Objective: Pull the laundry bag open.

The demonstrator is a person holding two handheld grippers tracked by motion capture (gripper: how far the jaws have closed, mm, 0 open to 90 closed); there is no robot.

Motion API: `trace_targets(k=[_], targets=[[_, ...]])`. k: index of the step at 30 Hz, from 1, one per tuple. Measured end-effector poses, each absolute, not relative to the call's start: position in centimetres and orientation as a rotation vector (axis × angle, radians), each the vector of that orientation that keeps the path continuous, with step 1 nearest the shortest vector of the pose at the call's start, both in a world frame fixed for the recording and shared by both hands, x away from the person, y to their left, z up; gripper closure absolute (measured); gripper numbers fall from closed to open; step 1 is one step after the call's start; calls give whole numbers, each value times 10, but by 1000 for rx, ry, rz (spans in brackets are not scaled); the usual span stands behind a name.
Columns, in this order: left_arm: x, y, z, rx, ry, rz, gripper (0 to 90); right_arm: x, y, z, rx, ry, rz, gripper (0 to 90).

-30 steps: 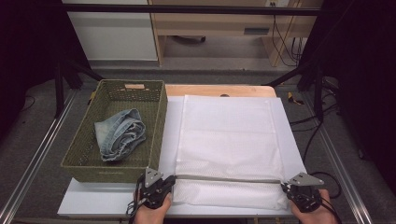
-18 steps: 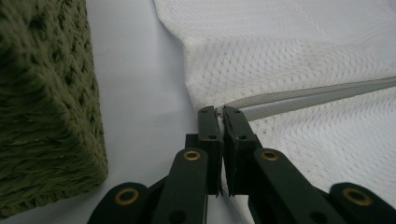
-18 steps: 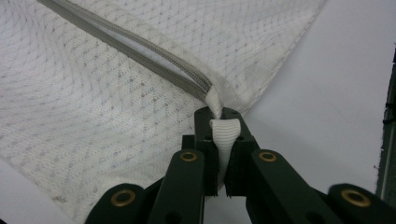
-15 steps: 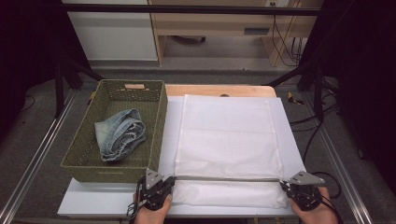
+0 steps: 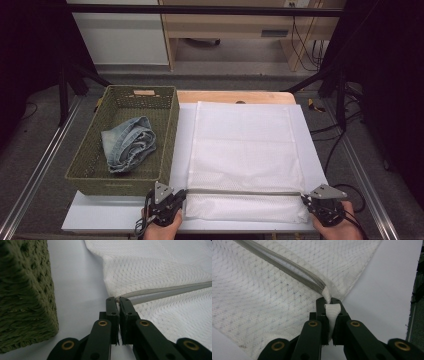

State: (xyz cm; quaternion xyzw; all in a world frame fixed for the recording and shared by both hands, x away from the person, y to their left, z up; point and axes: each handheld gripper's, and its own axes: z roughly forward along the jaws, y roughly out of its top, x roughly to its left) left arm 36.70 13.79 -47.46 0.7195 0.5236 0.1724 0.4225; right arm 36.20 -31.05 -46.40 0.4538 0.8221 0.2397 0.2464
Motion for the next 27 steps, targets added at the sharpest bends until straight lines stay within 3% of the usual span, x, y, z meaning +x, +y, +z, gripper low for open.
trace_targets(k=[19, 27], targets=[[366, 132, -477, 1838, 1310, 485, 868, 362, -312, -466, 1243, 2252, 663, 853], [360, 101, -472, 1928, 1172, 499, 682, 357, -310, -457, 1221, 2146, 820, 459]])
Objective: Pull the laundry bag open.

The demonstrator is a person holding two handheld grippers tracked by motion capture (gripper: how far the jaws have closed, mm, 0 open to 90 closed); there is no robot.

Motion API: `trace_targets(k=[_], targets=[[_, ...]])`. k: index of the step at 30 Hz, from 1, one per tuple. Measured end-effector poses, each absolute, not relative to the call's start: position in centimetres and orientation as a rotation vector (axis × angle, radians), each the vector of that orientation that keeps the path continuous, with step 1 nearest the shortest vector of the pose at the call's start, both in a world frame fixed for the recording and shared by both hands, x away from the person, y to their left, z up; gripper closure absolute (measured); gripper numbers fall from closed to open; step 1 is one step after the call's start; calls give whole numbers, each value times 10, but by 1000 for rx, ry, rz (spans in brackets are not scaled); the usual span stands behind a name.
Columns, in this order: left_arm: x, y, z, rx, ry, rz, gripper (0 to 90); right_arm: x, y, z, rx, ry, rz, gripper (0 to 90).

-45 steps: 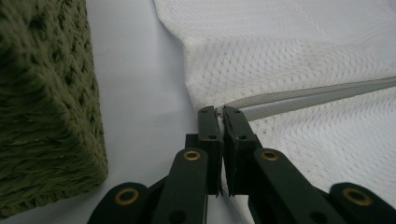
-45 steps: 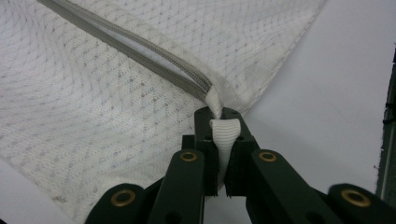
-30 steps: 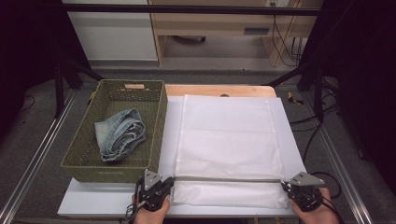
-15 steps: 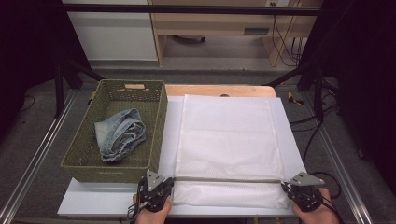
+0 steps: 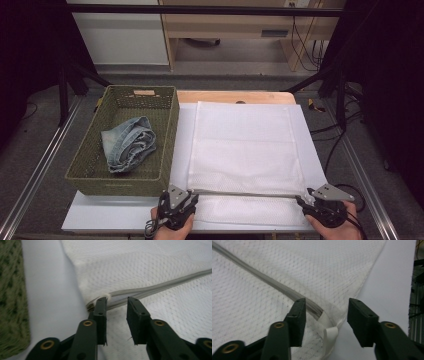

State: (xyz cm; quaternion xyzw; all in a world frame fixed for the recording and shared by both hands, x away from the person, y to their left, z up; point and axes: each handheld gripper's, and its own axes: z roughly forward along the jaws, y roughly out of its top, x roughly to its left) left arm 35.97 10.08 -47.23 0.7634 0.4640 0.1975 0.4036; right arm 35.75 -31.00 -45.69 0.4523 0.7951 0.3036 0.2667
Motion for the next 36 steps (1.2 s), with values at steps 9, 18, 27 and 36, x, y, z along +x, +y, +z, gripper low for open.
trace_targets(k=[9, 18, 27, 36], targets=[[365, 67, -457, 1987, 967, 443, 411, 359, -301, -447, 1172, 2058, 919, 162], [394, 48, -423, 2015, 847, 353, 136, 365, -286, -449, 1121, 2086, 929, 85], [419, 63, -404, 2003, 865, 355, 102, 371, -279, -447, 1124, 2077, 944, 170], [421, 77, -397, 1942, 826, 374, 109, 377, -262, -445, 1088, 2128, 1020, 220]])
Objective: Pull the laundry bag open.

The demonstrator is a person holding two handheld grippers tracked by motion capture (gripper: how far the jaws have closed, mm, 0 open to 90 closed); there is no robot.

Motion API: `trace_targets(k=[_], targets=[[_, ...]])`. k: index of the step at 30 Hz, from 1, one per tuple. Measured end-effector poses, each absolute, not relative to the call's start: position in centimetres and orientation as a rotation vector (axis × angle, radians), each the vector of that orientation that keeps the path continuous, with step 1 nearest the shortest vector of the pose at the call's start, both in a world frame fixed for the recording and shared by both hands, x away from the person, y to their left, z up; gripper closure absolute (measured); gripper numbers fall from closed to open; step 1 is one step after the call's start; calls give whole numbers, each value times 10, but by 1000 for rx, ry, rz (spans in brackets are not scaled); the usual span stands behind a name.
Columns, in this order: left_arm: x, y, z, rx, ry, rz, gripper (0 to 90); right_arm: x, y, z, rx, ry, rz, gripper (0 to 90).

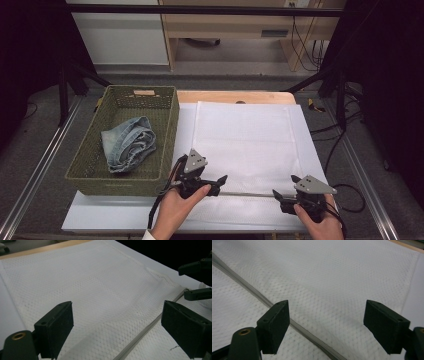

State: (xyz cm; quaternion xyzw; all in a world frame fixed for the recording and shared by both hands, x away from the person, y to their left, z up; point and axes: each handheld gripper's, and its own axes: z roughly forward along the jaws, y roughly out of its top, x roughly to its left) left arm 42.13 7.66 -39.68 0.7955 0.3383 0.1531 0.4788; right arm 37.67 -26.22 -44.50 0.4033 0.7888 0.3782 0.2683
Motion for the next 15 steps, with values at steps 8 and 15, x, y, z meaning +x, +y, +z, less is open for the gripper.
trace_targets(k=[8, 15], targets=[[415, 93, -412, 1890, 862, 402, 116, 385, -238, -438, 981, 2239, 1037, 147], [404, 89, -432, 1932, 856, 390, 105, 396, -223, -432, 893, 2315, 1003, 71]])
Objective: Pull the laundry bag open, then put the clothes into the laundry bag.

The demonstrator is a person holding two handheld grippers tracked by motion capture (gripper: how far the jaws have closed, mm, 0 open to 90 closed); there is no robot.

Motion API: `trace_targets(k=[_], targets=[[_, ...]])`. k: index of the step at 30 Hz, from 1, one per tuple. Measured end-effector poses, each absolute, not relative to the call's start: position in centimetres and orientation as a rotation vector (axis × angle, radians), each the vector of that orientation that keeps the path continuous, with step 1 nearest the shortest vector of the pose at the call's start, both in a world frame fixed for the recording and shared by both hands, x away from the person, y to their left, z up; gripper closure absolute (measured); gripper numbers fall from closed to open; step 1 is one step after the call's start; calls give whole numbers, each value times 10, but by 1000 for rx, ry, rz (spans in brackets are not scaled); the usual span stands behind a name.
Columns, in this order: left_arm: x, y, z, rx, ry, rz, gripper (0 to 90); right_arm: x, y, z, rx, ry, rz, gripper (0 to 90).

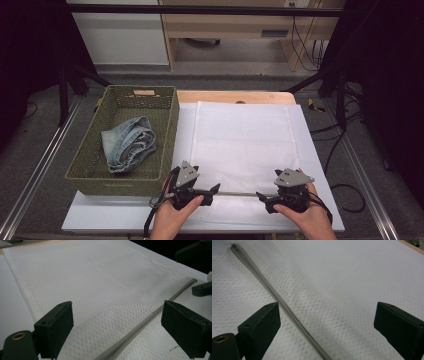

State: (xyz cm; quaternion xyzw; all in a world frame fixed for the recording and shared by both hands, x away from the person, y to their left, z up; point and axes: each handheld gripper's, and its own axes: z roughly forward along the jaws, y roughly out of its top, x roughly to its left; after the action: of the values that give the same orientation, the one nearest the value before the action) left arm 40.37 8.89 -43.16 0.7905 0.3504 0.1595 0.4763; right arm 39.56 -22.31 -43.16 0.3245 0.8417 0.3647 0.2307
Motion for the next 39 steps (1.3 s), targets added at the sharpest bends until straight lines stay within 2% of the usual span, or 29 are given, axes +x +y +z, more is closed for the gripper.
trace_targets(k=[11, 22, 30, 39], targets=[[397, 90, -444, 1971, 859, 414, 83, 413, -195, -437, 770, 2468, 912, 131], [380, 105, -448, 2007, 845, 455, 66, 433, -181, -434, 741, 2521, 853, 91], [377, 107, -451, 2014, 855, 460, 65, 436, -170, -440, 706, 2560, 845, 125], [377, 107, -453, 2020, 864, 466, 68, 432, -176, -447, 703, 2581, 876, 193]])
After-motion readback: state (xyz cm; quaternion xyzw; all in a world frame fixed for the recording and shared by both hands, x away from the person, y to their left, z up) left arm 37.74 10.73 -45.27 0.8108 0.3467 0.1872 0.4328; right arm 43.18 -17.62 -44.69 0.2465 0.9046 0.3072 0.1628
